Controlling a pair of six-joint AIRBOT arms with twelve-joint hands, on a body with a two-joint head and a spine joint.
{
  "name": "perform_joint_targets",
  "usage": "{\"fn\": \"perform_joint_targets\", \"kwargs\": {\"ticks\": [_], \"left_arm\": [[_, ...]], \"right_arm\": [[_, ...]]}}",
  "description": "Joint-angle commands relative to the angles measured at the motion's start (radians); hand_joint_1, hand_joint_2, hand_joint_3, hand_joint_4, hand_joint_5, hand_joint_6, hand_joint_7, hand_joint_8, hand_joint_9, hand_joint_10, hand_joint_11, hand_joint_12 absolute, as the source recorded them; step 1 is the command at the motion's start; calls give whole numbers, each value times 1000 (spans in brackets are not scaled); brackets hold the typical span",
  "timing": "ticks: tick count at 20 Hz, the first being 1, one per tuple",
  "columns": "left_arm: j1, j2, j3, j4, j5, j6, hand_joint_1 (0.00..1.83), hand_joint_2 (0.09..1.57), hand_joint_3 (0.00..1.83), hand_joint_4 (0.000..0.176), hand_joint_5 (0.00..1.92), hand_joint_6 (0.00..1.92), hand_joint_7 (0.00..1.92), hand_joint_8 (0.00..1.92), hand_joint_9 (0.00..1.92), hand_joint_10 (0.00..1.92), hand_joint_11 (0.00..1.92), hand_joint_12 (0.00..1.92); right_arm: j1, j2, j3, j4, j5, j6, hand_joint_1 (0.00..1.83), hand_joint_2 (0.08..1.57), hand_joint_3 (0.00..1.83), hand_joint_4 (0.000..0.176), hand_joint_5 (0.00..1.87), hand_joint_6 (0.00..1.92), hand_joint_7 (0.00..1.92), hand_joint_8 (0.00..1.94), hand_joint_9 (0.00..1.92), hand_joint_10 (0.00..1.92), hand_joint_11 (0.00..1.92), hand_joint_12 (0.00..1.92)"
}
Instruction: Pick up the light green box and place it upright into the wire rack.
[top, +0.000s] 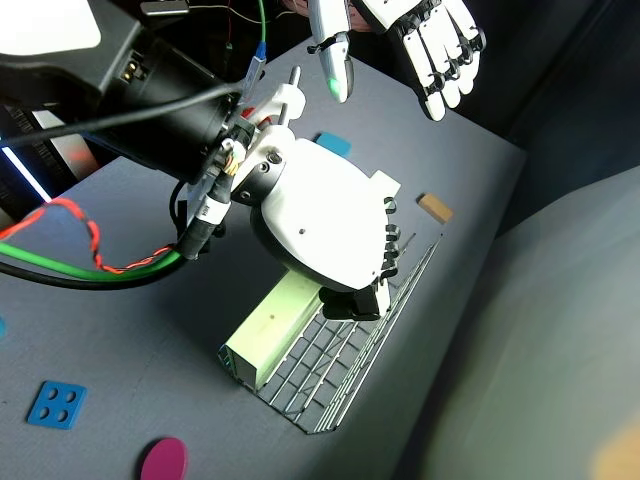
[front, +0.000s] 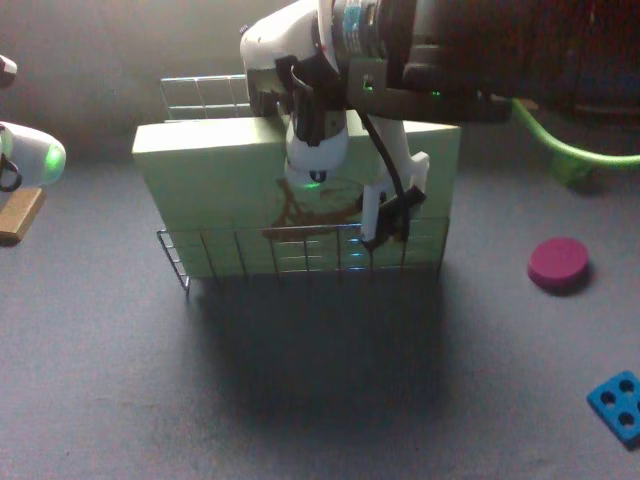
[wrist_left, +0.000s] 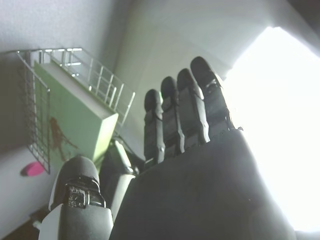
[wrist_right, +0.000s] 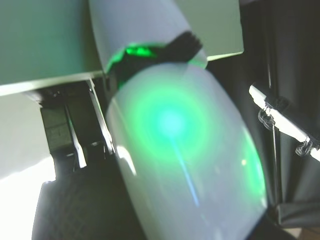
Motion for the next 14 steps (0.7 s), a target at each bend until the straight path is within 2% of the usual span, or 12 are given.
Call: {"fn": "perform_joint_targets", "kwargs": {"ticks": [1,10,13,14], "left_arm": [[-12,3,-4,68,-45,2,17,1210,0,0,251,1,232,0,170,0,0,604],[-12,3,-4,68,-44,4,10,1217,1,0,234,0,241,3,168,0,0,609],[-12,3,-5,69,-44,4,9,1218,2,0,236,1,238,1,171,1,0,610],[-12,3,-5,69,-44,4,10,1218,2,0,238,2,239,2,170,1,0,611]], "right_arm": [[13,-2,5,-65,45,1,1359,1168,0,0,778,1045,897,1164,873,1449,665,1614],[17,-2,4,-62,30,-17,1359,1180,1,0,719,1117,885,1202,859,1442,640,1542],[26,0,4,-32,27,-27,1346,1210,3,0,648,1235,838,1264,794,1503,534,1562],[30,0,4,-11,27,-37,1333,1241,6,0,593,1337,766,1341,729,1553,527,1573]]}}
